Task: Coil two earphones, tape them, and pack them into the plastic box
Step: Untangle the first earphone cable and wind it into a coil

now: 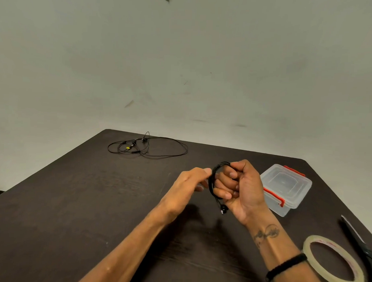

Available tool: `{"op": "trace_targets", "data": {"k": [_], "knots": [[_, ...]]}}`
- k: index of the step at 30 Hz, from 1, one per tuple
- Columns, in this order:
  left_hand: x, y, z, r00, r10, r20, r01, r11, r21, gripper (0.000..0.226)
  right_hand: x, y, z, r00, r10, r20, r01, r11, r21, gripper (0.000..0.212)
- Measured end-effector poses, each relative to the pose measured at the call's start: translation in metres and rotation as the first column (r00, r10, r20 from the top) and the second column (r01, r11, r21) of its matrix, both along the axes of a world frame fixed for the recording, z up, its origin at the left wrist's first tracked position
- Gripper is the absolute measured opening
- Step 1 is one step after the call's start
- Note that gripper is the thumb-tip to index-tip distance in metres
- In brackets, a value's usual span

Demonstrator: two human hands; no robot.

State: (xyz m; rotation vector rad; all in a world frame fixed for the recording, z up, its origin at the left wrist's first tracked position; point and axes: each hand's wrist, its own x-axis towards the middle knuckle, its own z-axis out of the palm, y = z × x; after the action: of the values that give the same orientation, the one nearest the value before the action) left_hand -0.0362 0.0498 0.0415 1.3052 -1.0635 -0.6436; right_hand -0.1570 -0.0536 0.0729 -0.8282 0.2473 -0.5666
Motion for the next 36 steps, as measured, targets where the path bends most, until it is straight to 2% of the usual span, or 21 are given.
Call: {"op": "trace_targets", "data": {"k": [1, 3, 4, 5, 8, 12, 15, 17, 23, 27, 31, 36], "knots": [[0.002, 0.0, -0.001, 0.999, 0.033, 0.037, -0.033, 0.999, -0.006, 0.051, 0.001, 0.001, 0.0, 1.0, -0.006, -0.026, 0.005, 1.0, -0.029, 0.039], [0.003, 0.0, -0.002, 0.996, 0.047, 0.072, -0.044, 0.998, -0.043, 0.031, 0.001, 0.002, -0.001, 0.998, -0.015, -0.066, 0.01, 0.998, -0.069, 0.04], [0.003, -0.001, -0.002, 0.998, 0.036, 0.057, -0.033, 0.998, -0.05, 0.021, 0.002, 0.003, -0.002, 0.997, -0.014, -0.075, 0.009, 0.997, -0.08, 0.04], [0.004, 0.0, -0.001, 0.999, 0.028, 0.045, -0.025, 0.998, -0.055, 0.02, 0.002, 0.003, -0.002, 0.997, -0.014, -0.078, 0.007, 0.996, -0.088, 0.04], [0.008, 0.002, 0.002, 0.998, 0.047, 0.038, -0.044, 0.997, -0.06, 0.038, 0.001, 0.002, -0.003, 0.996, -0.024, -0.089, 0.014, 0.994, -0.109, 0.04], [0.014, 0.005, 0.004, 0.994, 0.051, 0.094, -0.048, 0.998, -0.036, 0.04, 0.001, 0.003, -0.004, 0.993, -0.055, -0.107, 0.04, 0.99, -0.137, 0.042], [0.015, 0.003, 0.0, 0.951, 0.174, 0.255, -0.168, 0.985, -0.045, 0.049, 0.003, 0.004, -0.005, 0.978, -0.152, -0.144, 0.114, 0.963, -0.245, 0.044], [0.015, 0.001, -0.003, 0.921, 0.255, 0.295, -0.234, 0.966, -0.105, 0.044, 0.004, 0.005, -0.005, 0.97, -0.193, -0.149, 0.143, 0.945, -0.293, 0.045], [0.013, 0.0, -0.005, 0.897, 0.25, 0.364, -0.203, 0.966, -0.163, 0.031, -0.001, 0.004, 0.001, 1.0, 0.014, -0.021, -0.014, 1.0, -0.023, 0.04], [0.009, -0.003, -0.01, 0.912, 0.263, 0.315, -0.213, 0.96, -0.183, 0.022, -0.003, 0.003, 0.003, 0.995, 0.075, 0.059, -0.078, 0.995, 0.053, 0.04], [0.008, -0.007, -0.014, 0.976, 0.168, 0.138, -0.147, 0.978, -0.147, 0.021, -0.002, 0.002, 0.001, 0.993, 0.089, 0.08, -0.094, 0.993, 0.068, 0.038], [0.001, -0.008, -0.01, 0.998, 0.071, -0.001, -0.07, 0.989, -0.13, 0.02, 0.0, 0.001, -0.003, 0.991, 0.114, 0.065, -0.119, 0.99, 0.075, 0.037]]}}
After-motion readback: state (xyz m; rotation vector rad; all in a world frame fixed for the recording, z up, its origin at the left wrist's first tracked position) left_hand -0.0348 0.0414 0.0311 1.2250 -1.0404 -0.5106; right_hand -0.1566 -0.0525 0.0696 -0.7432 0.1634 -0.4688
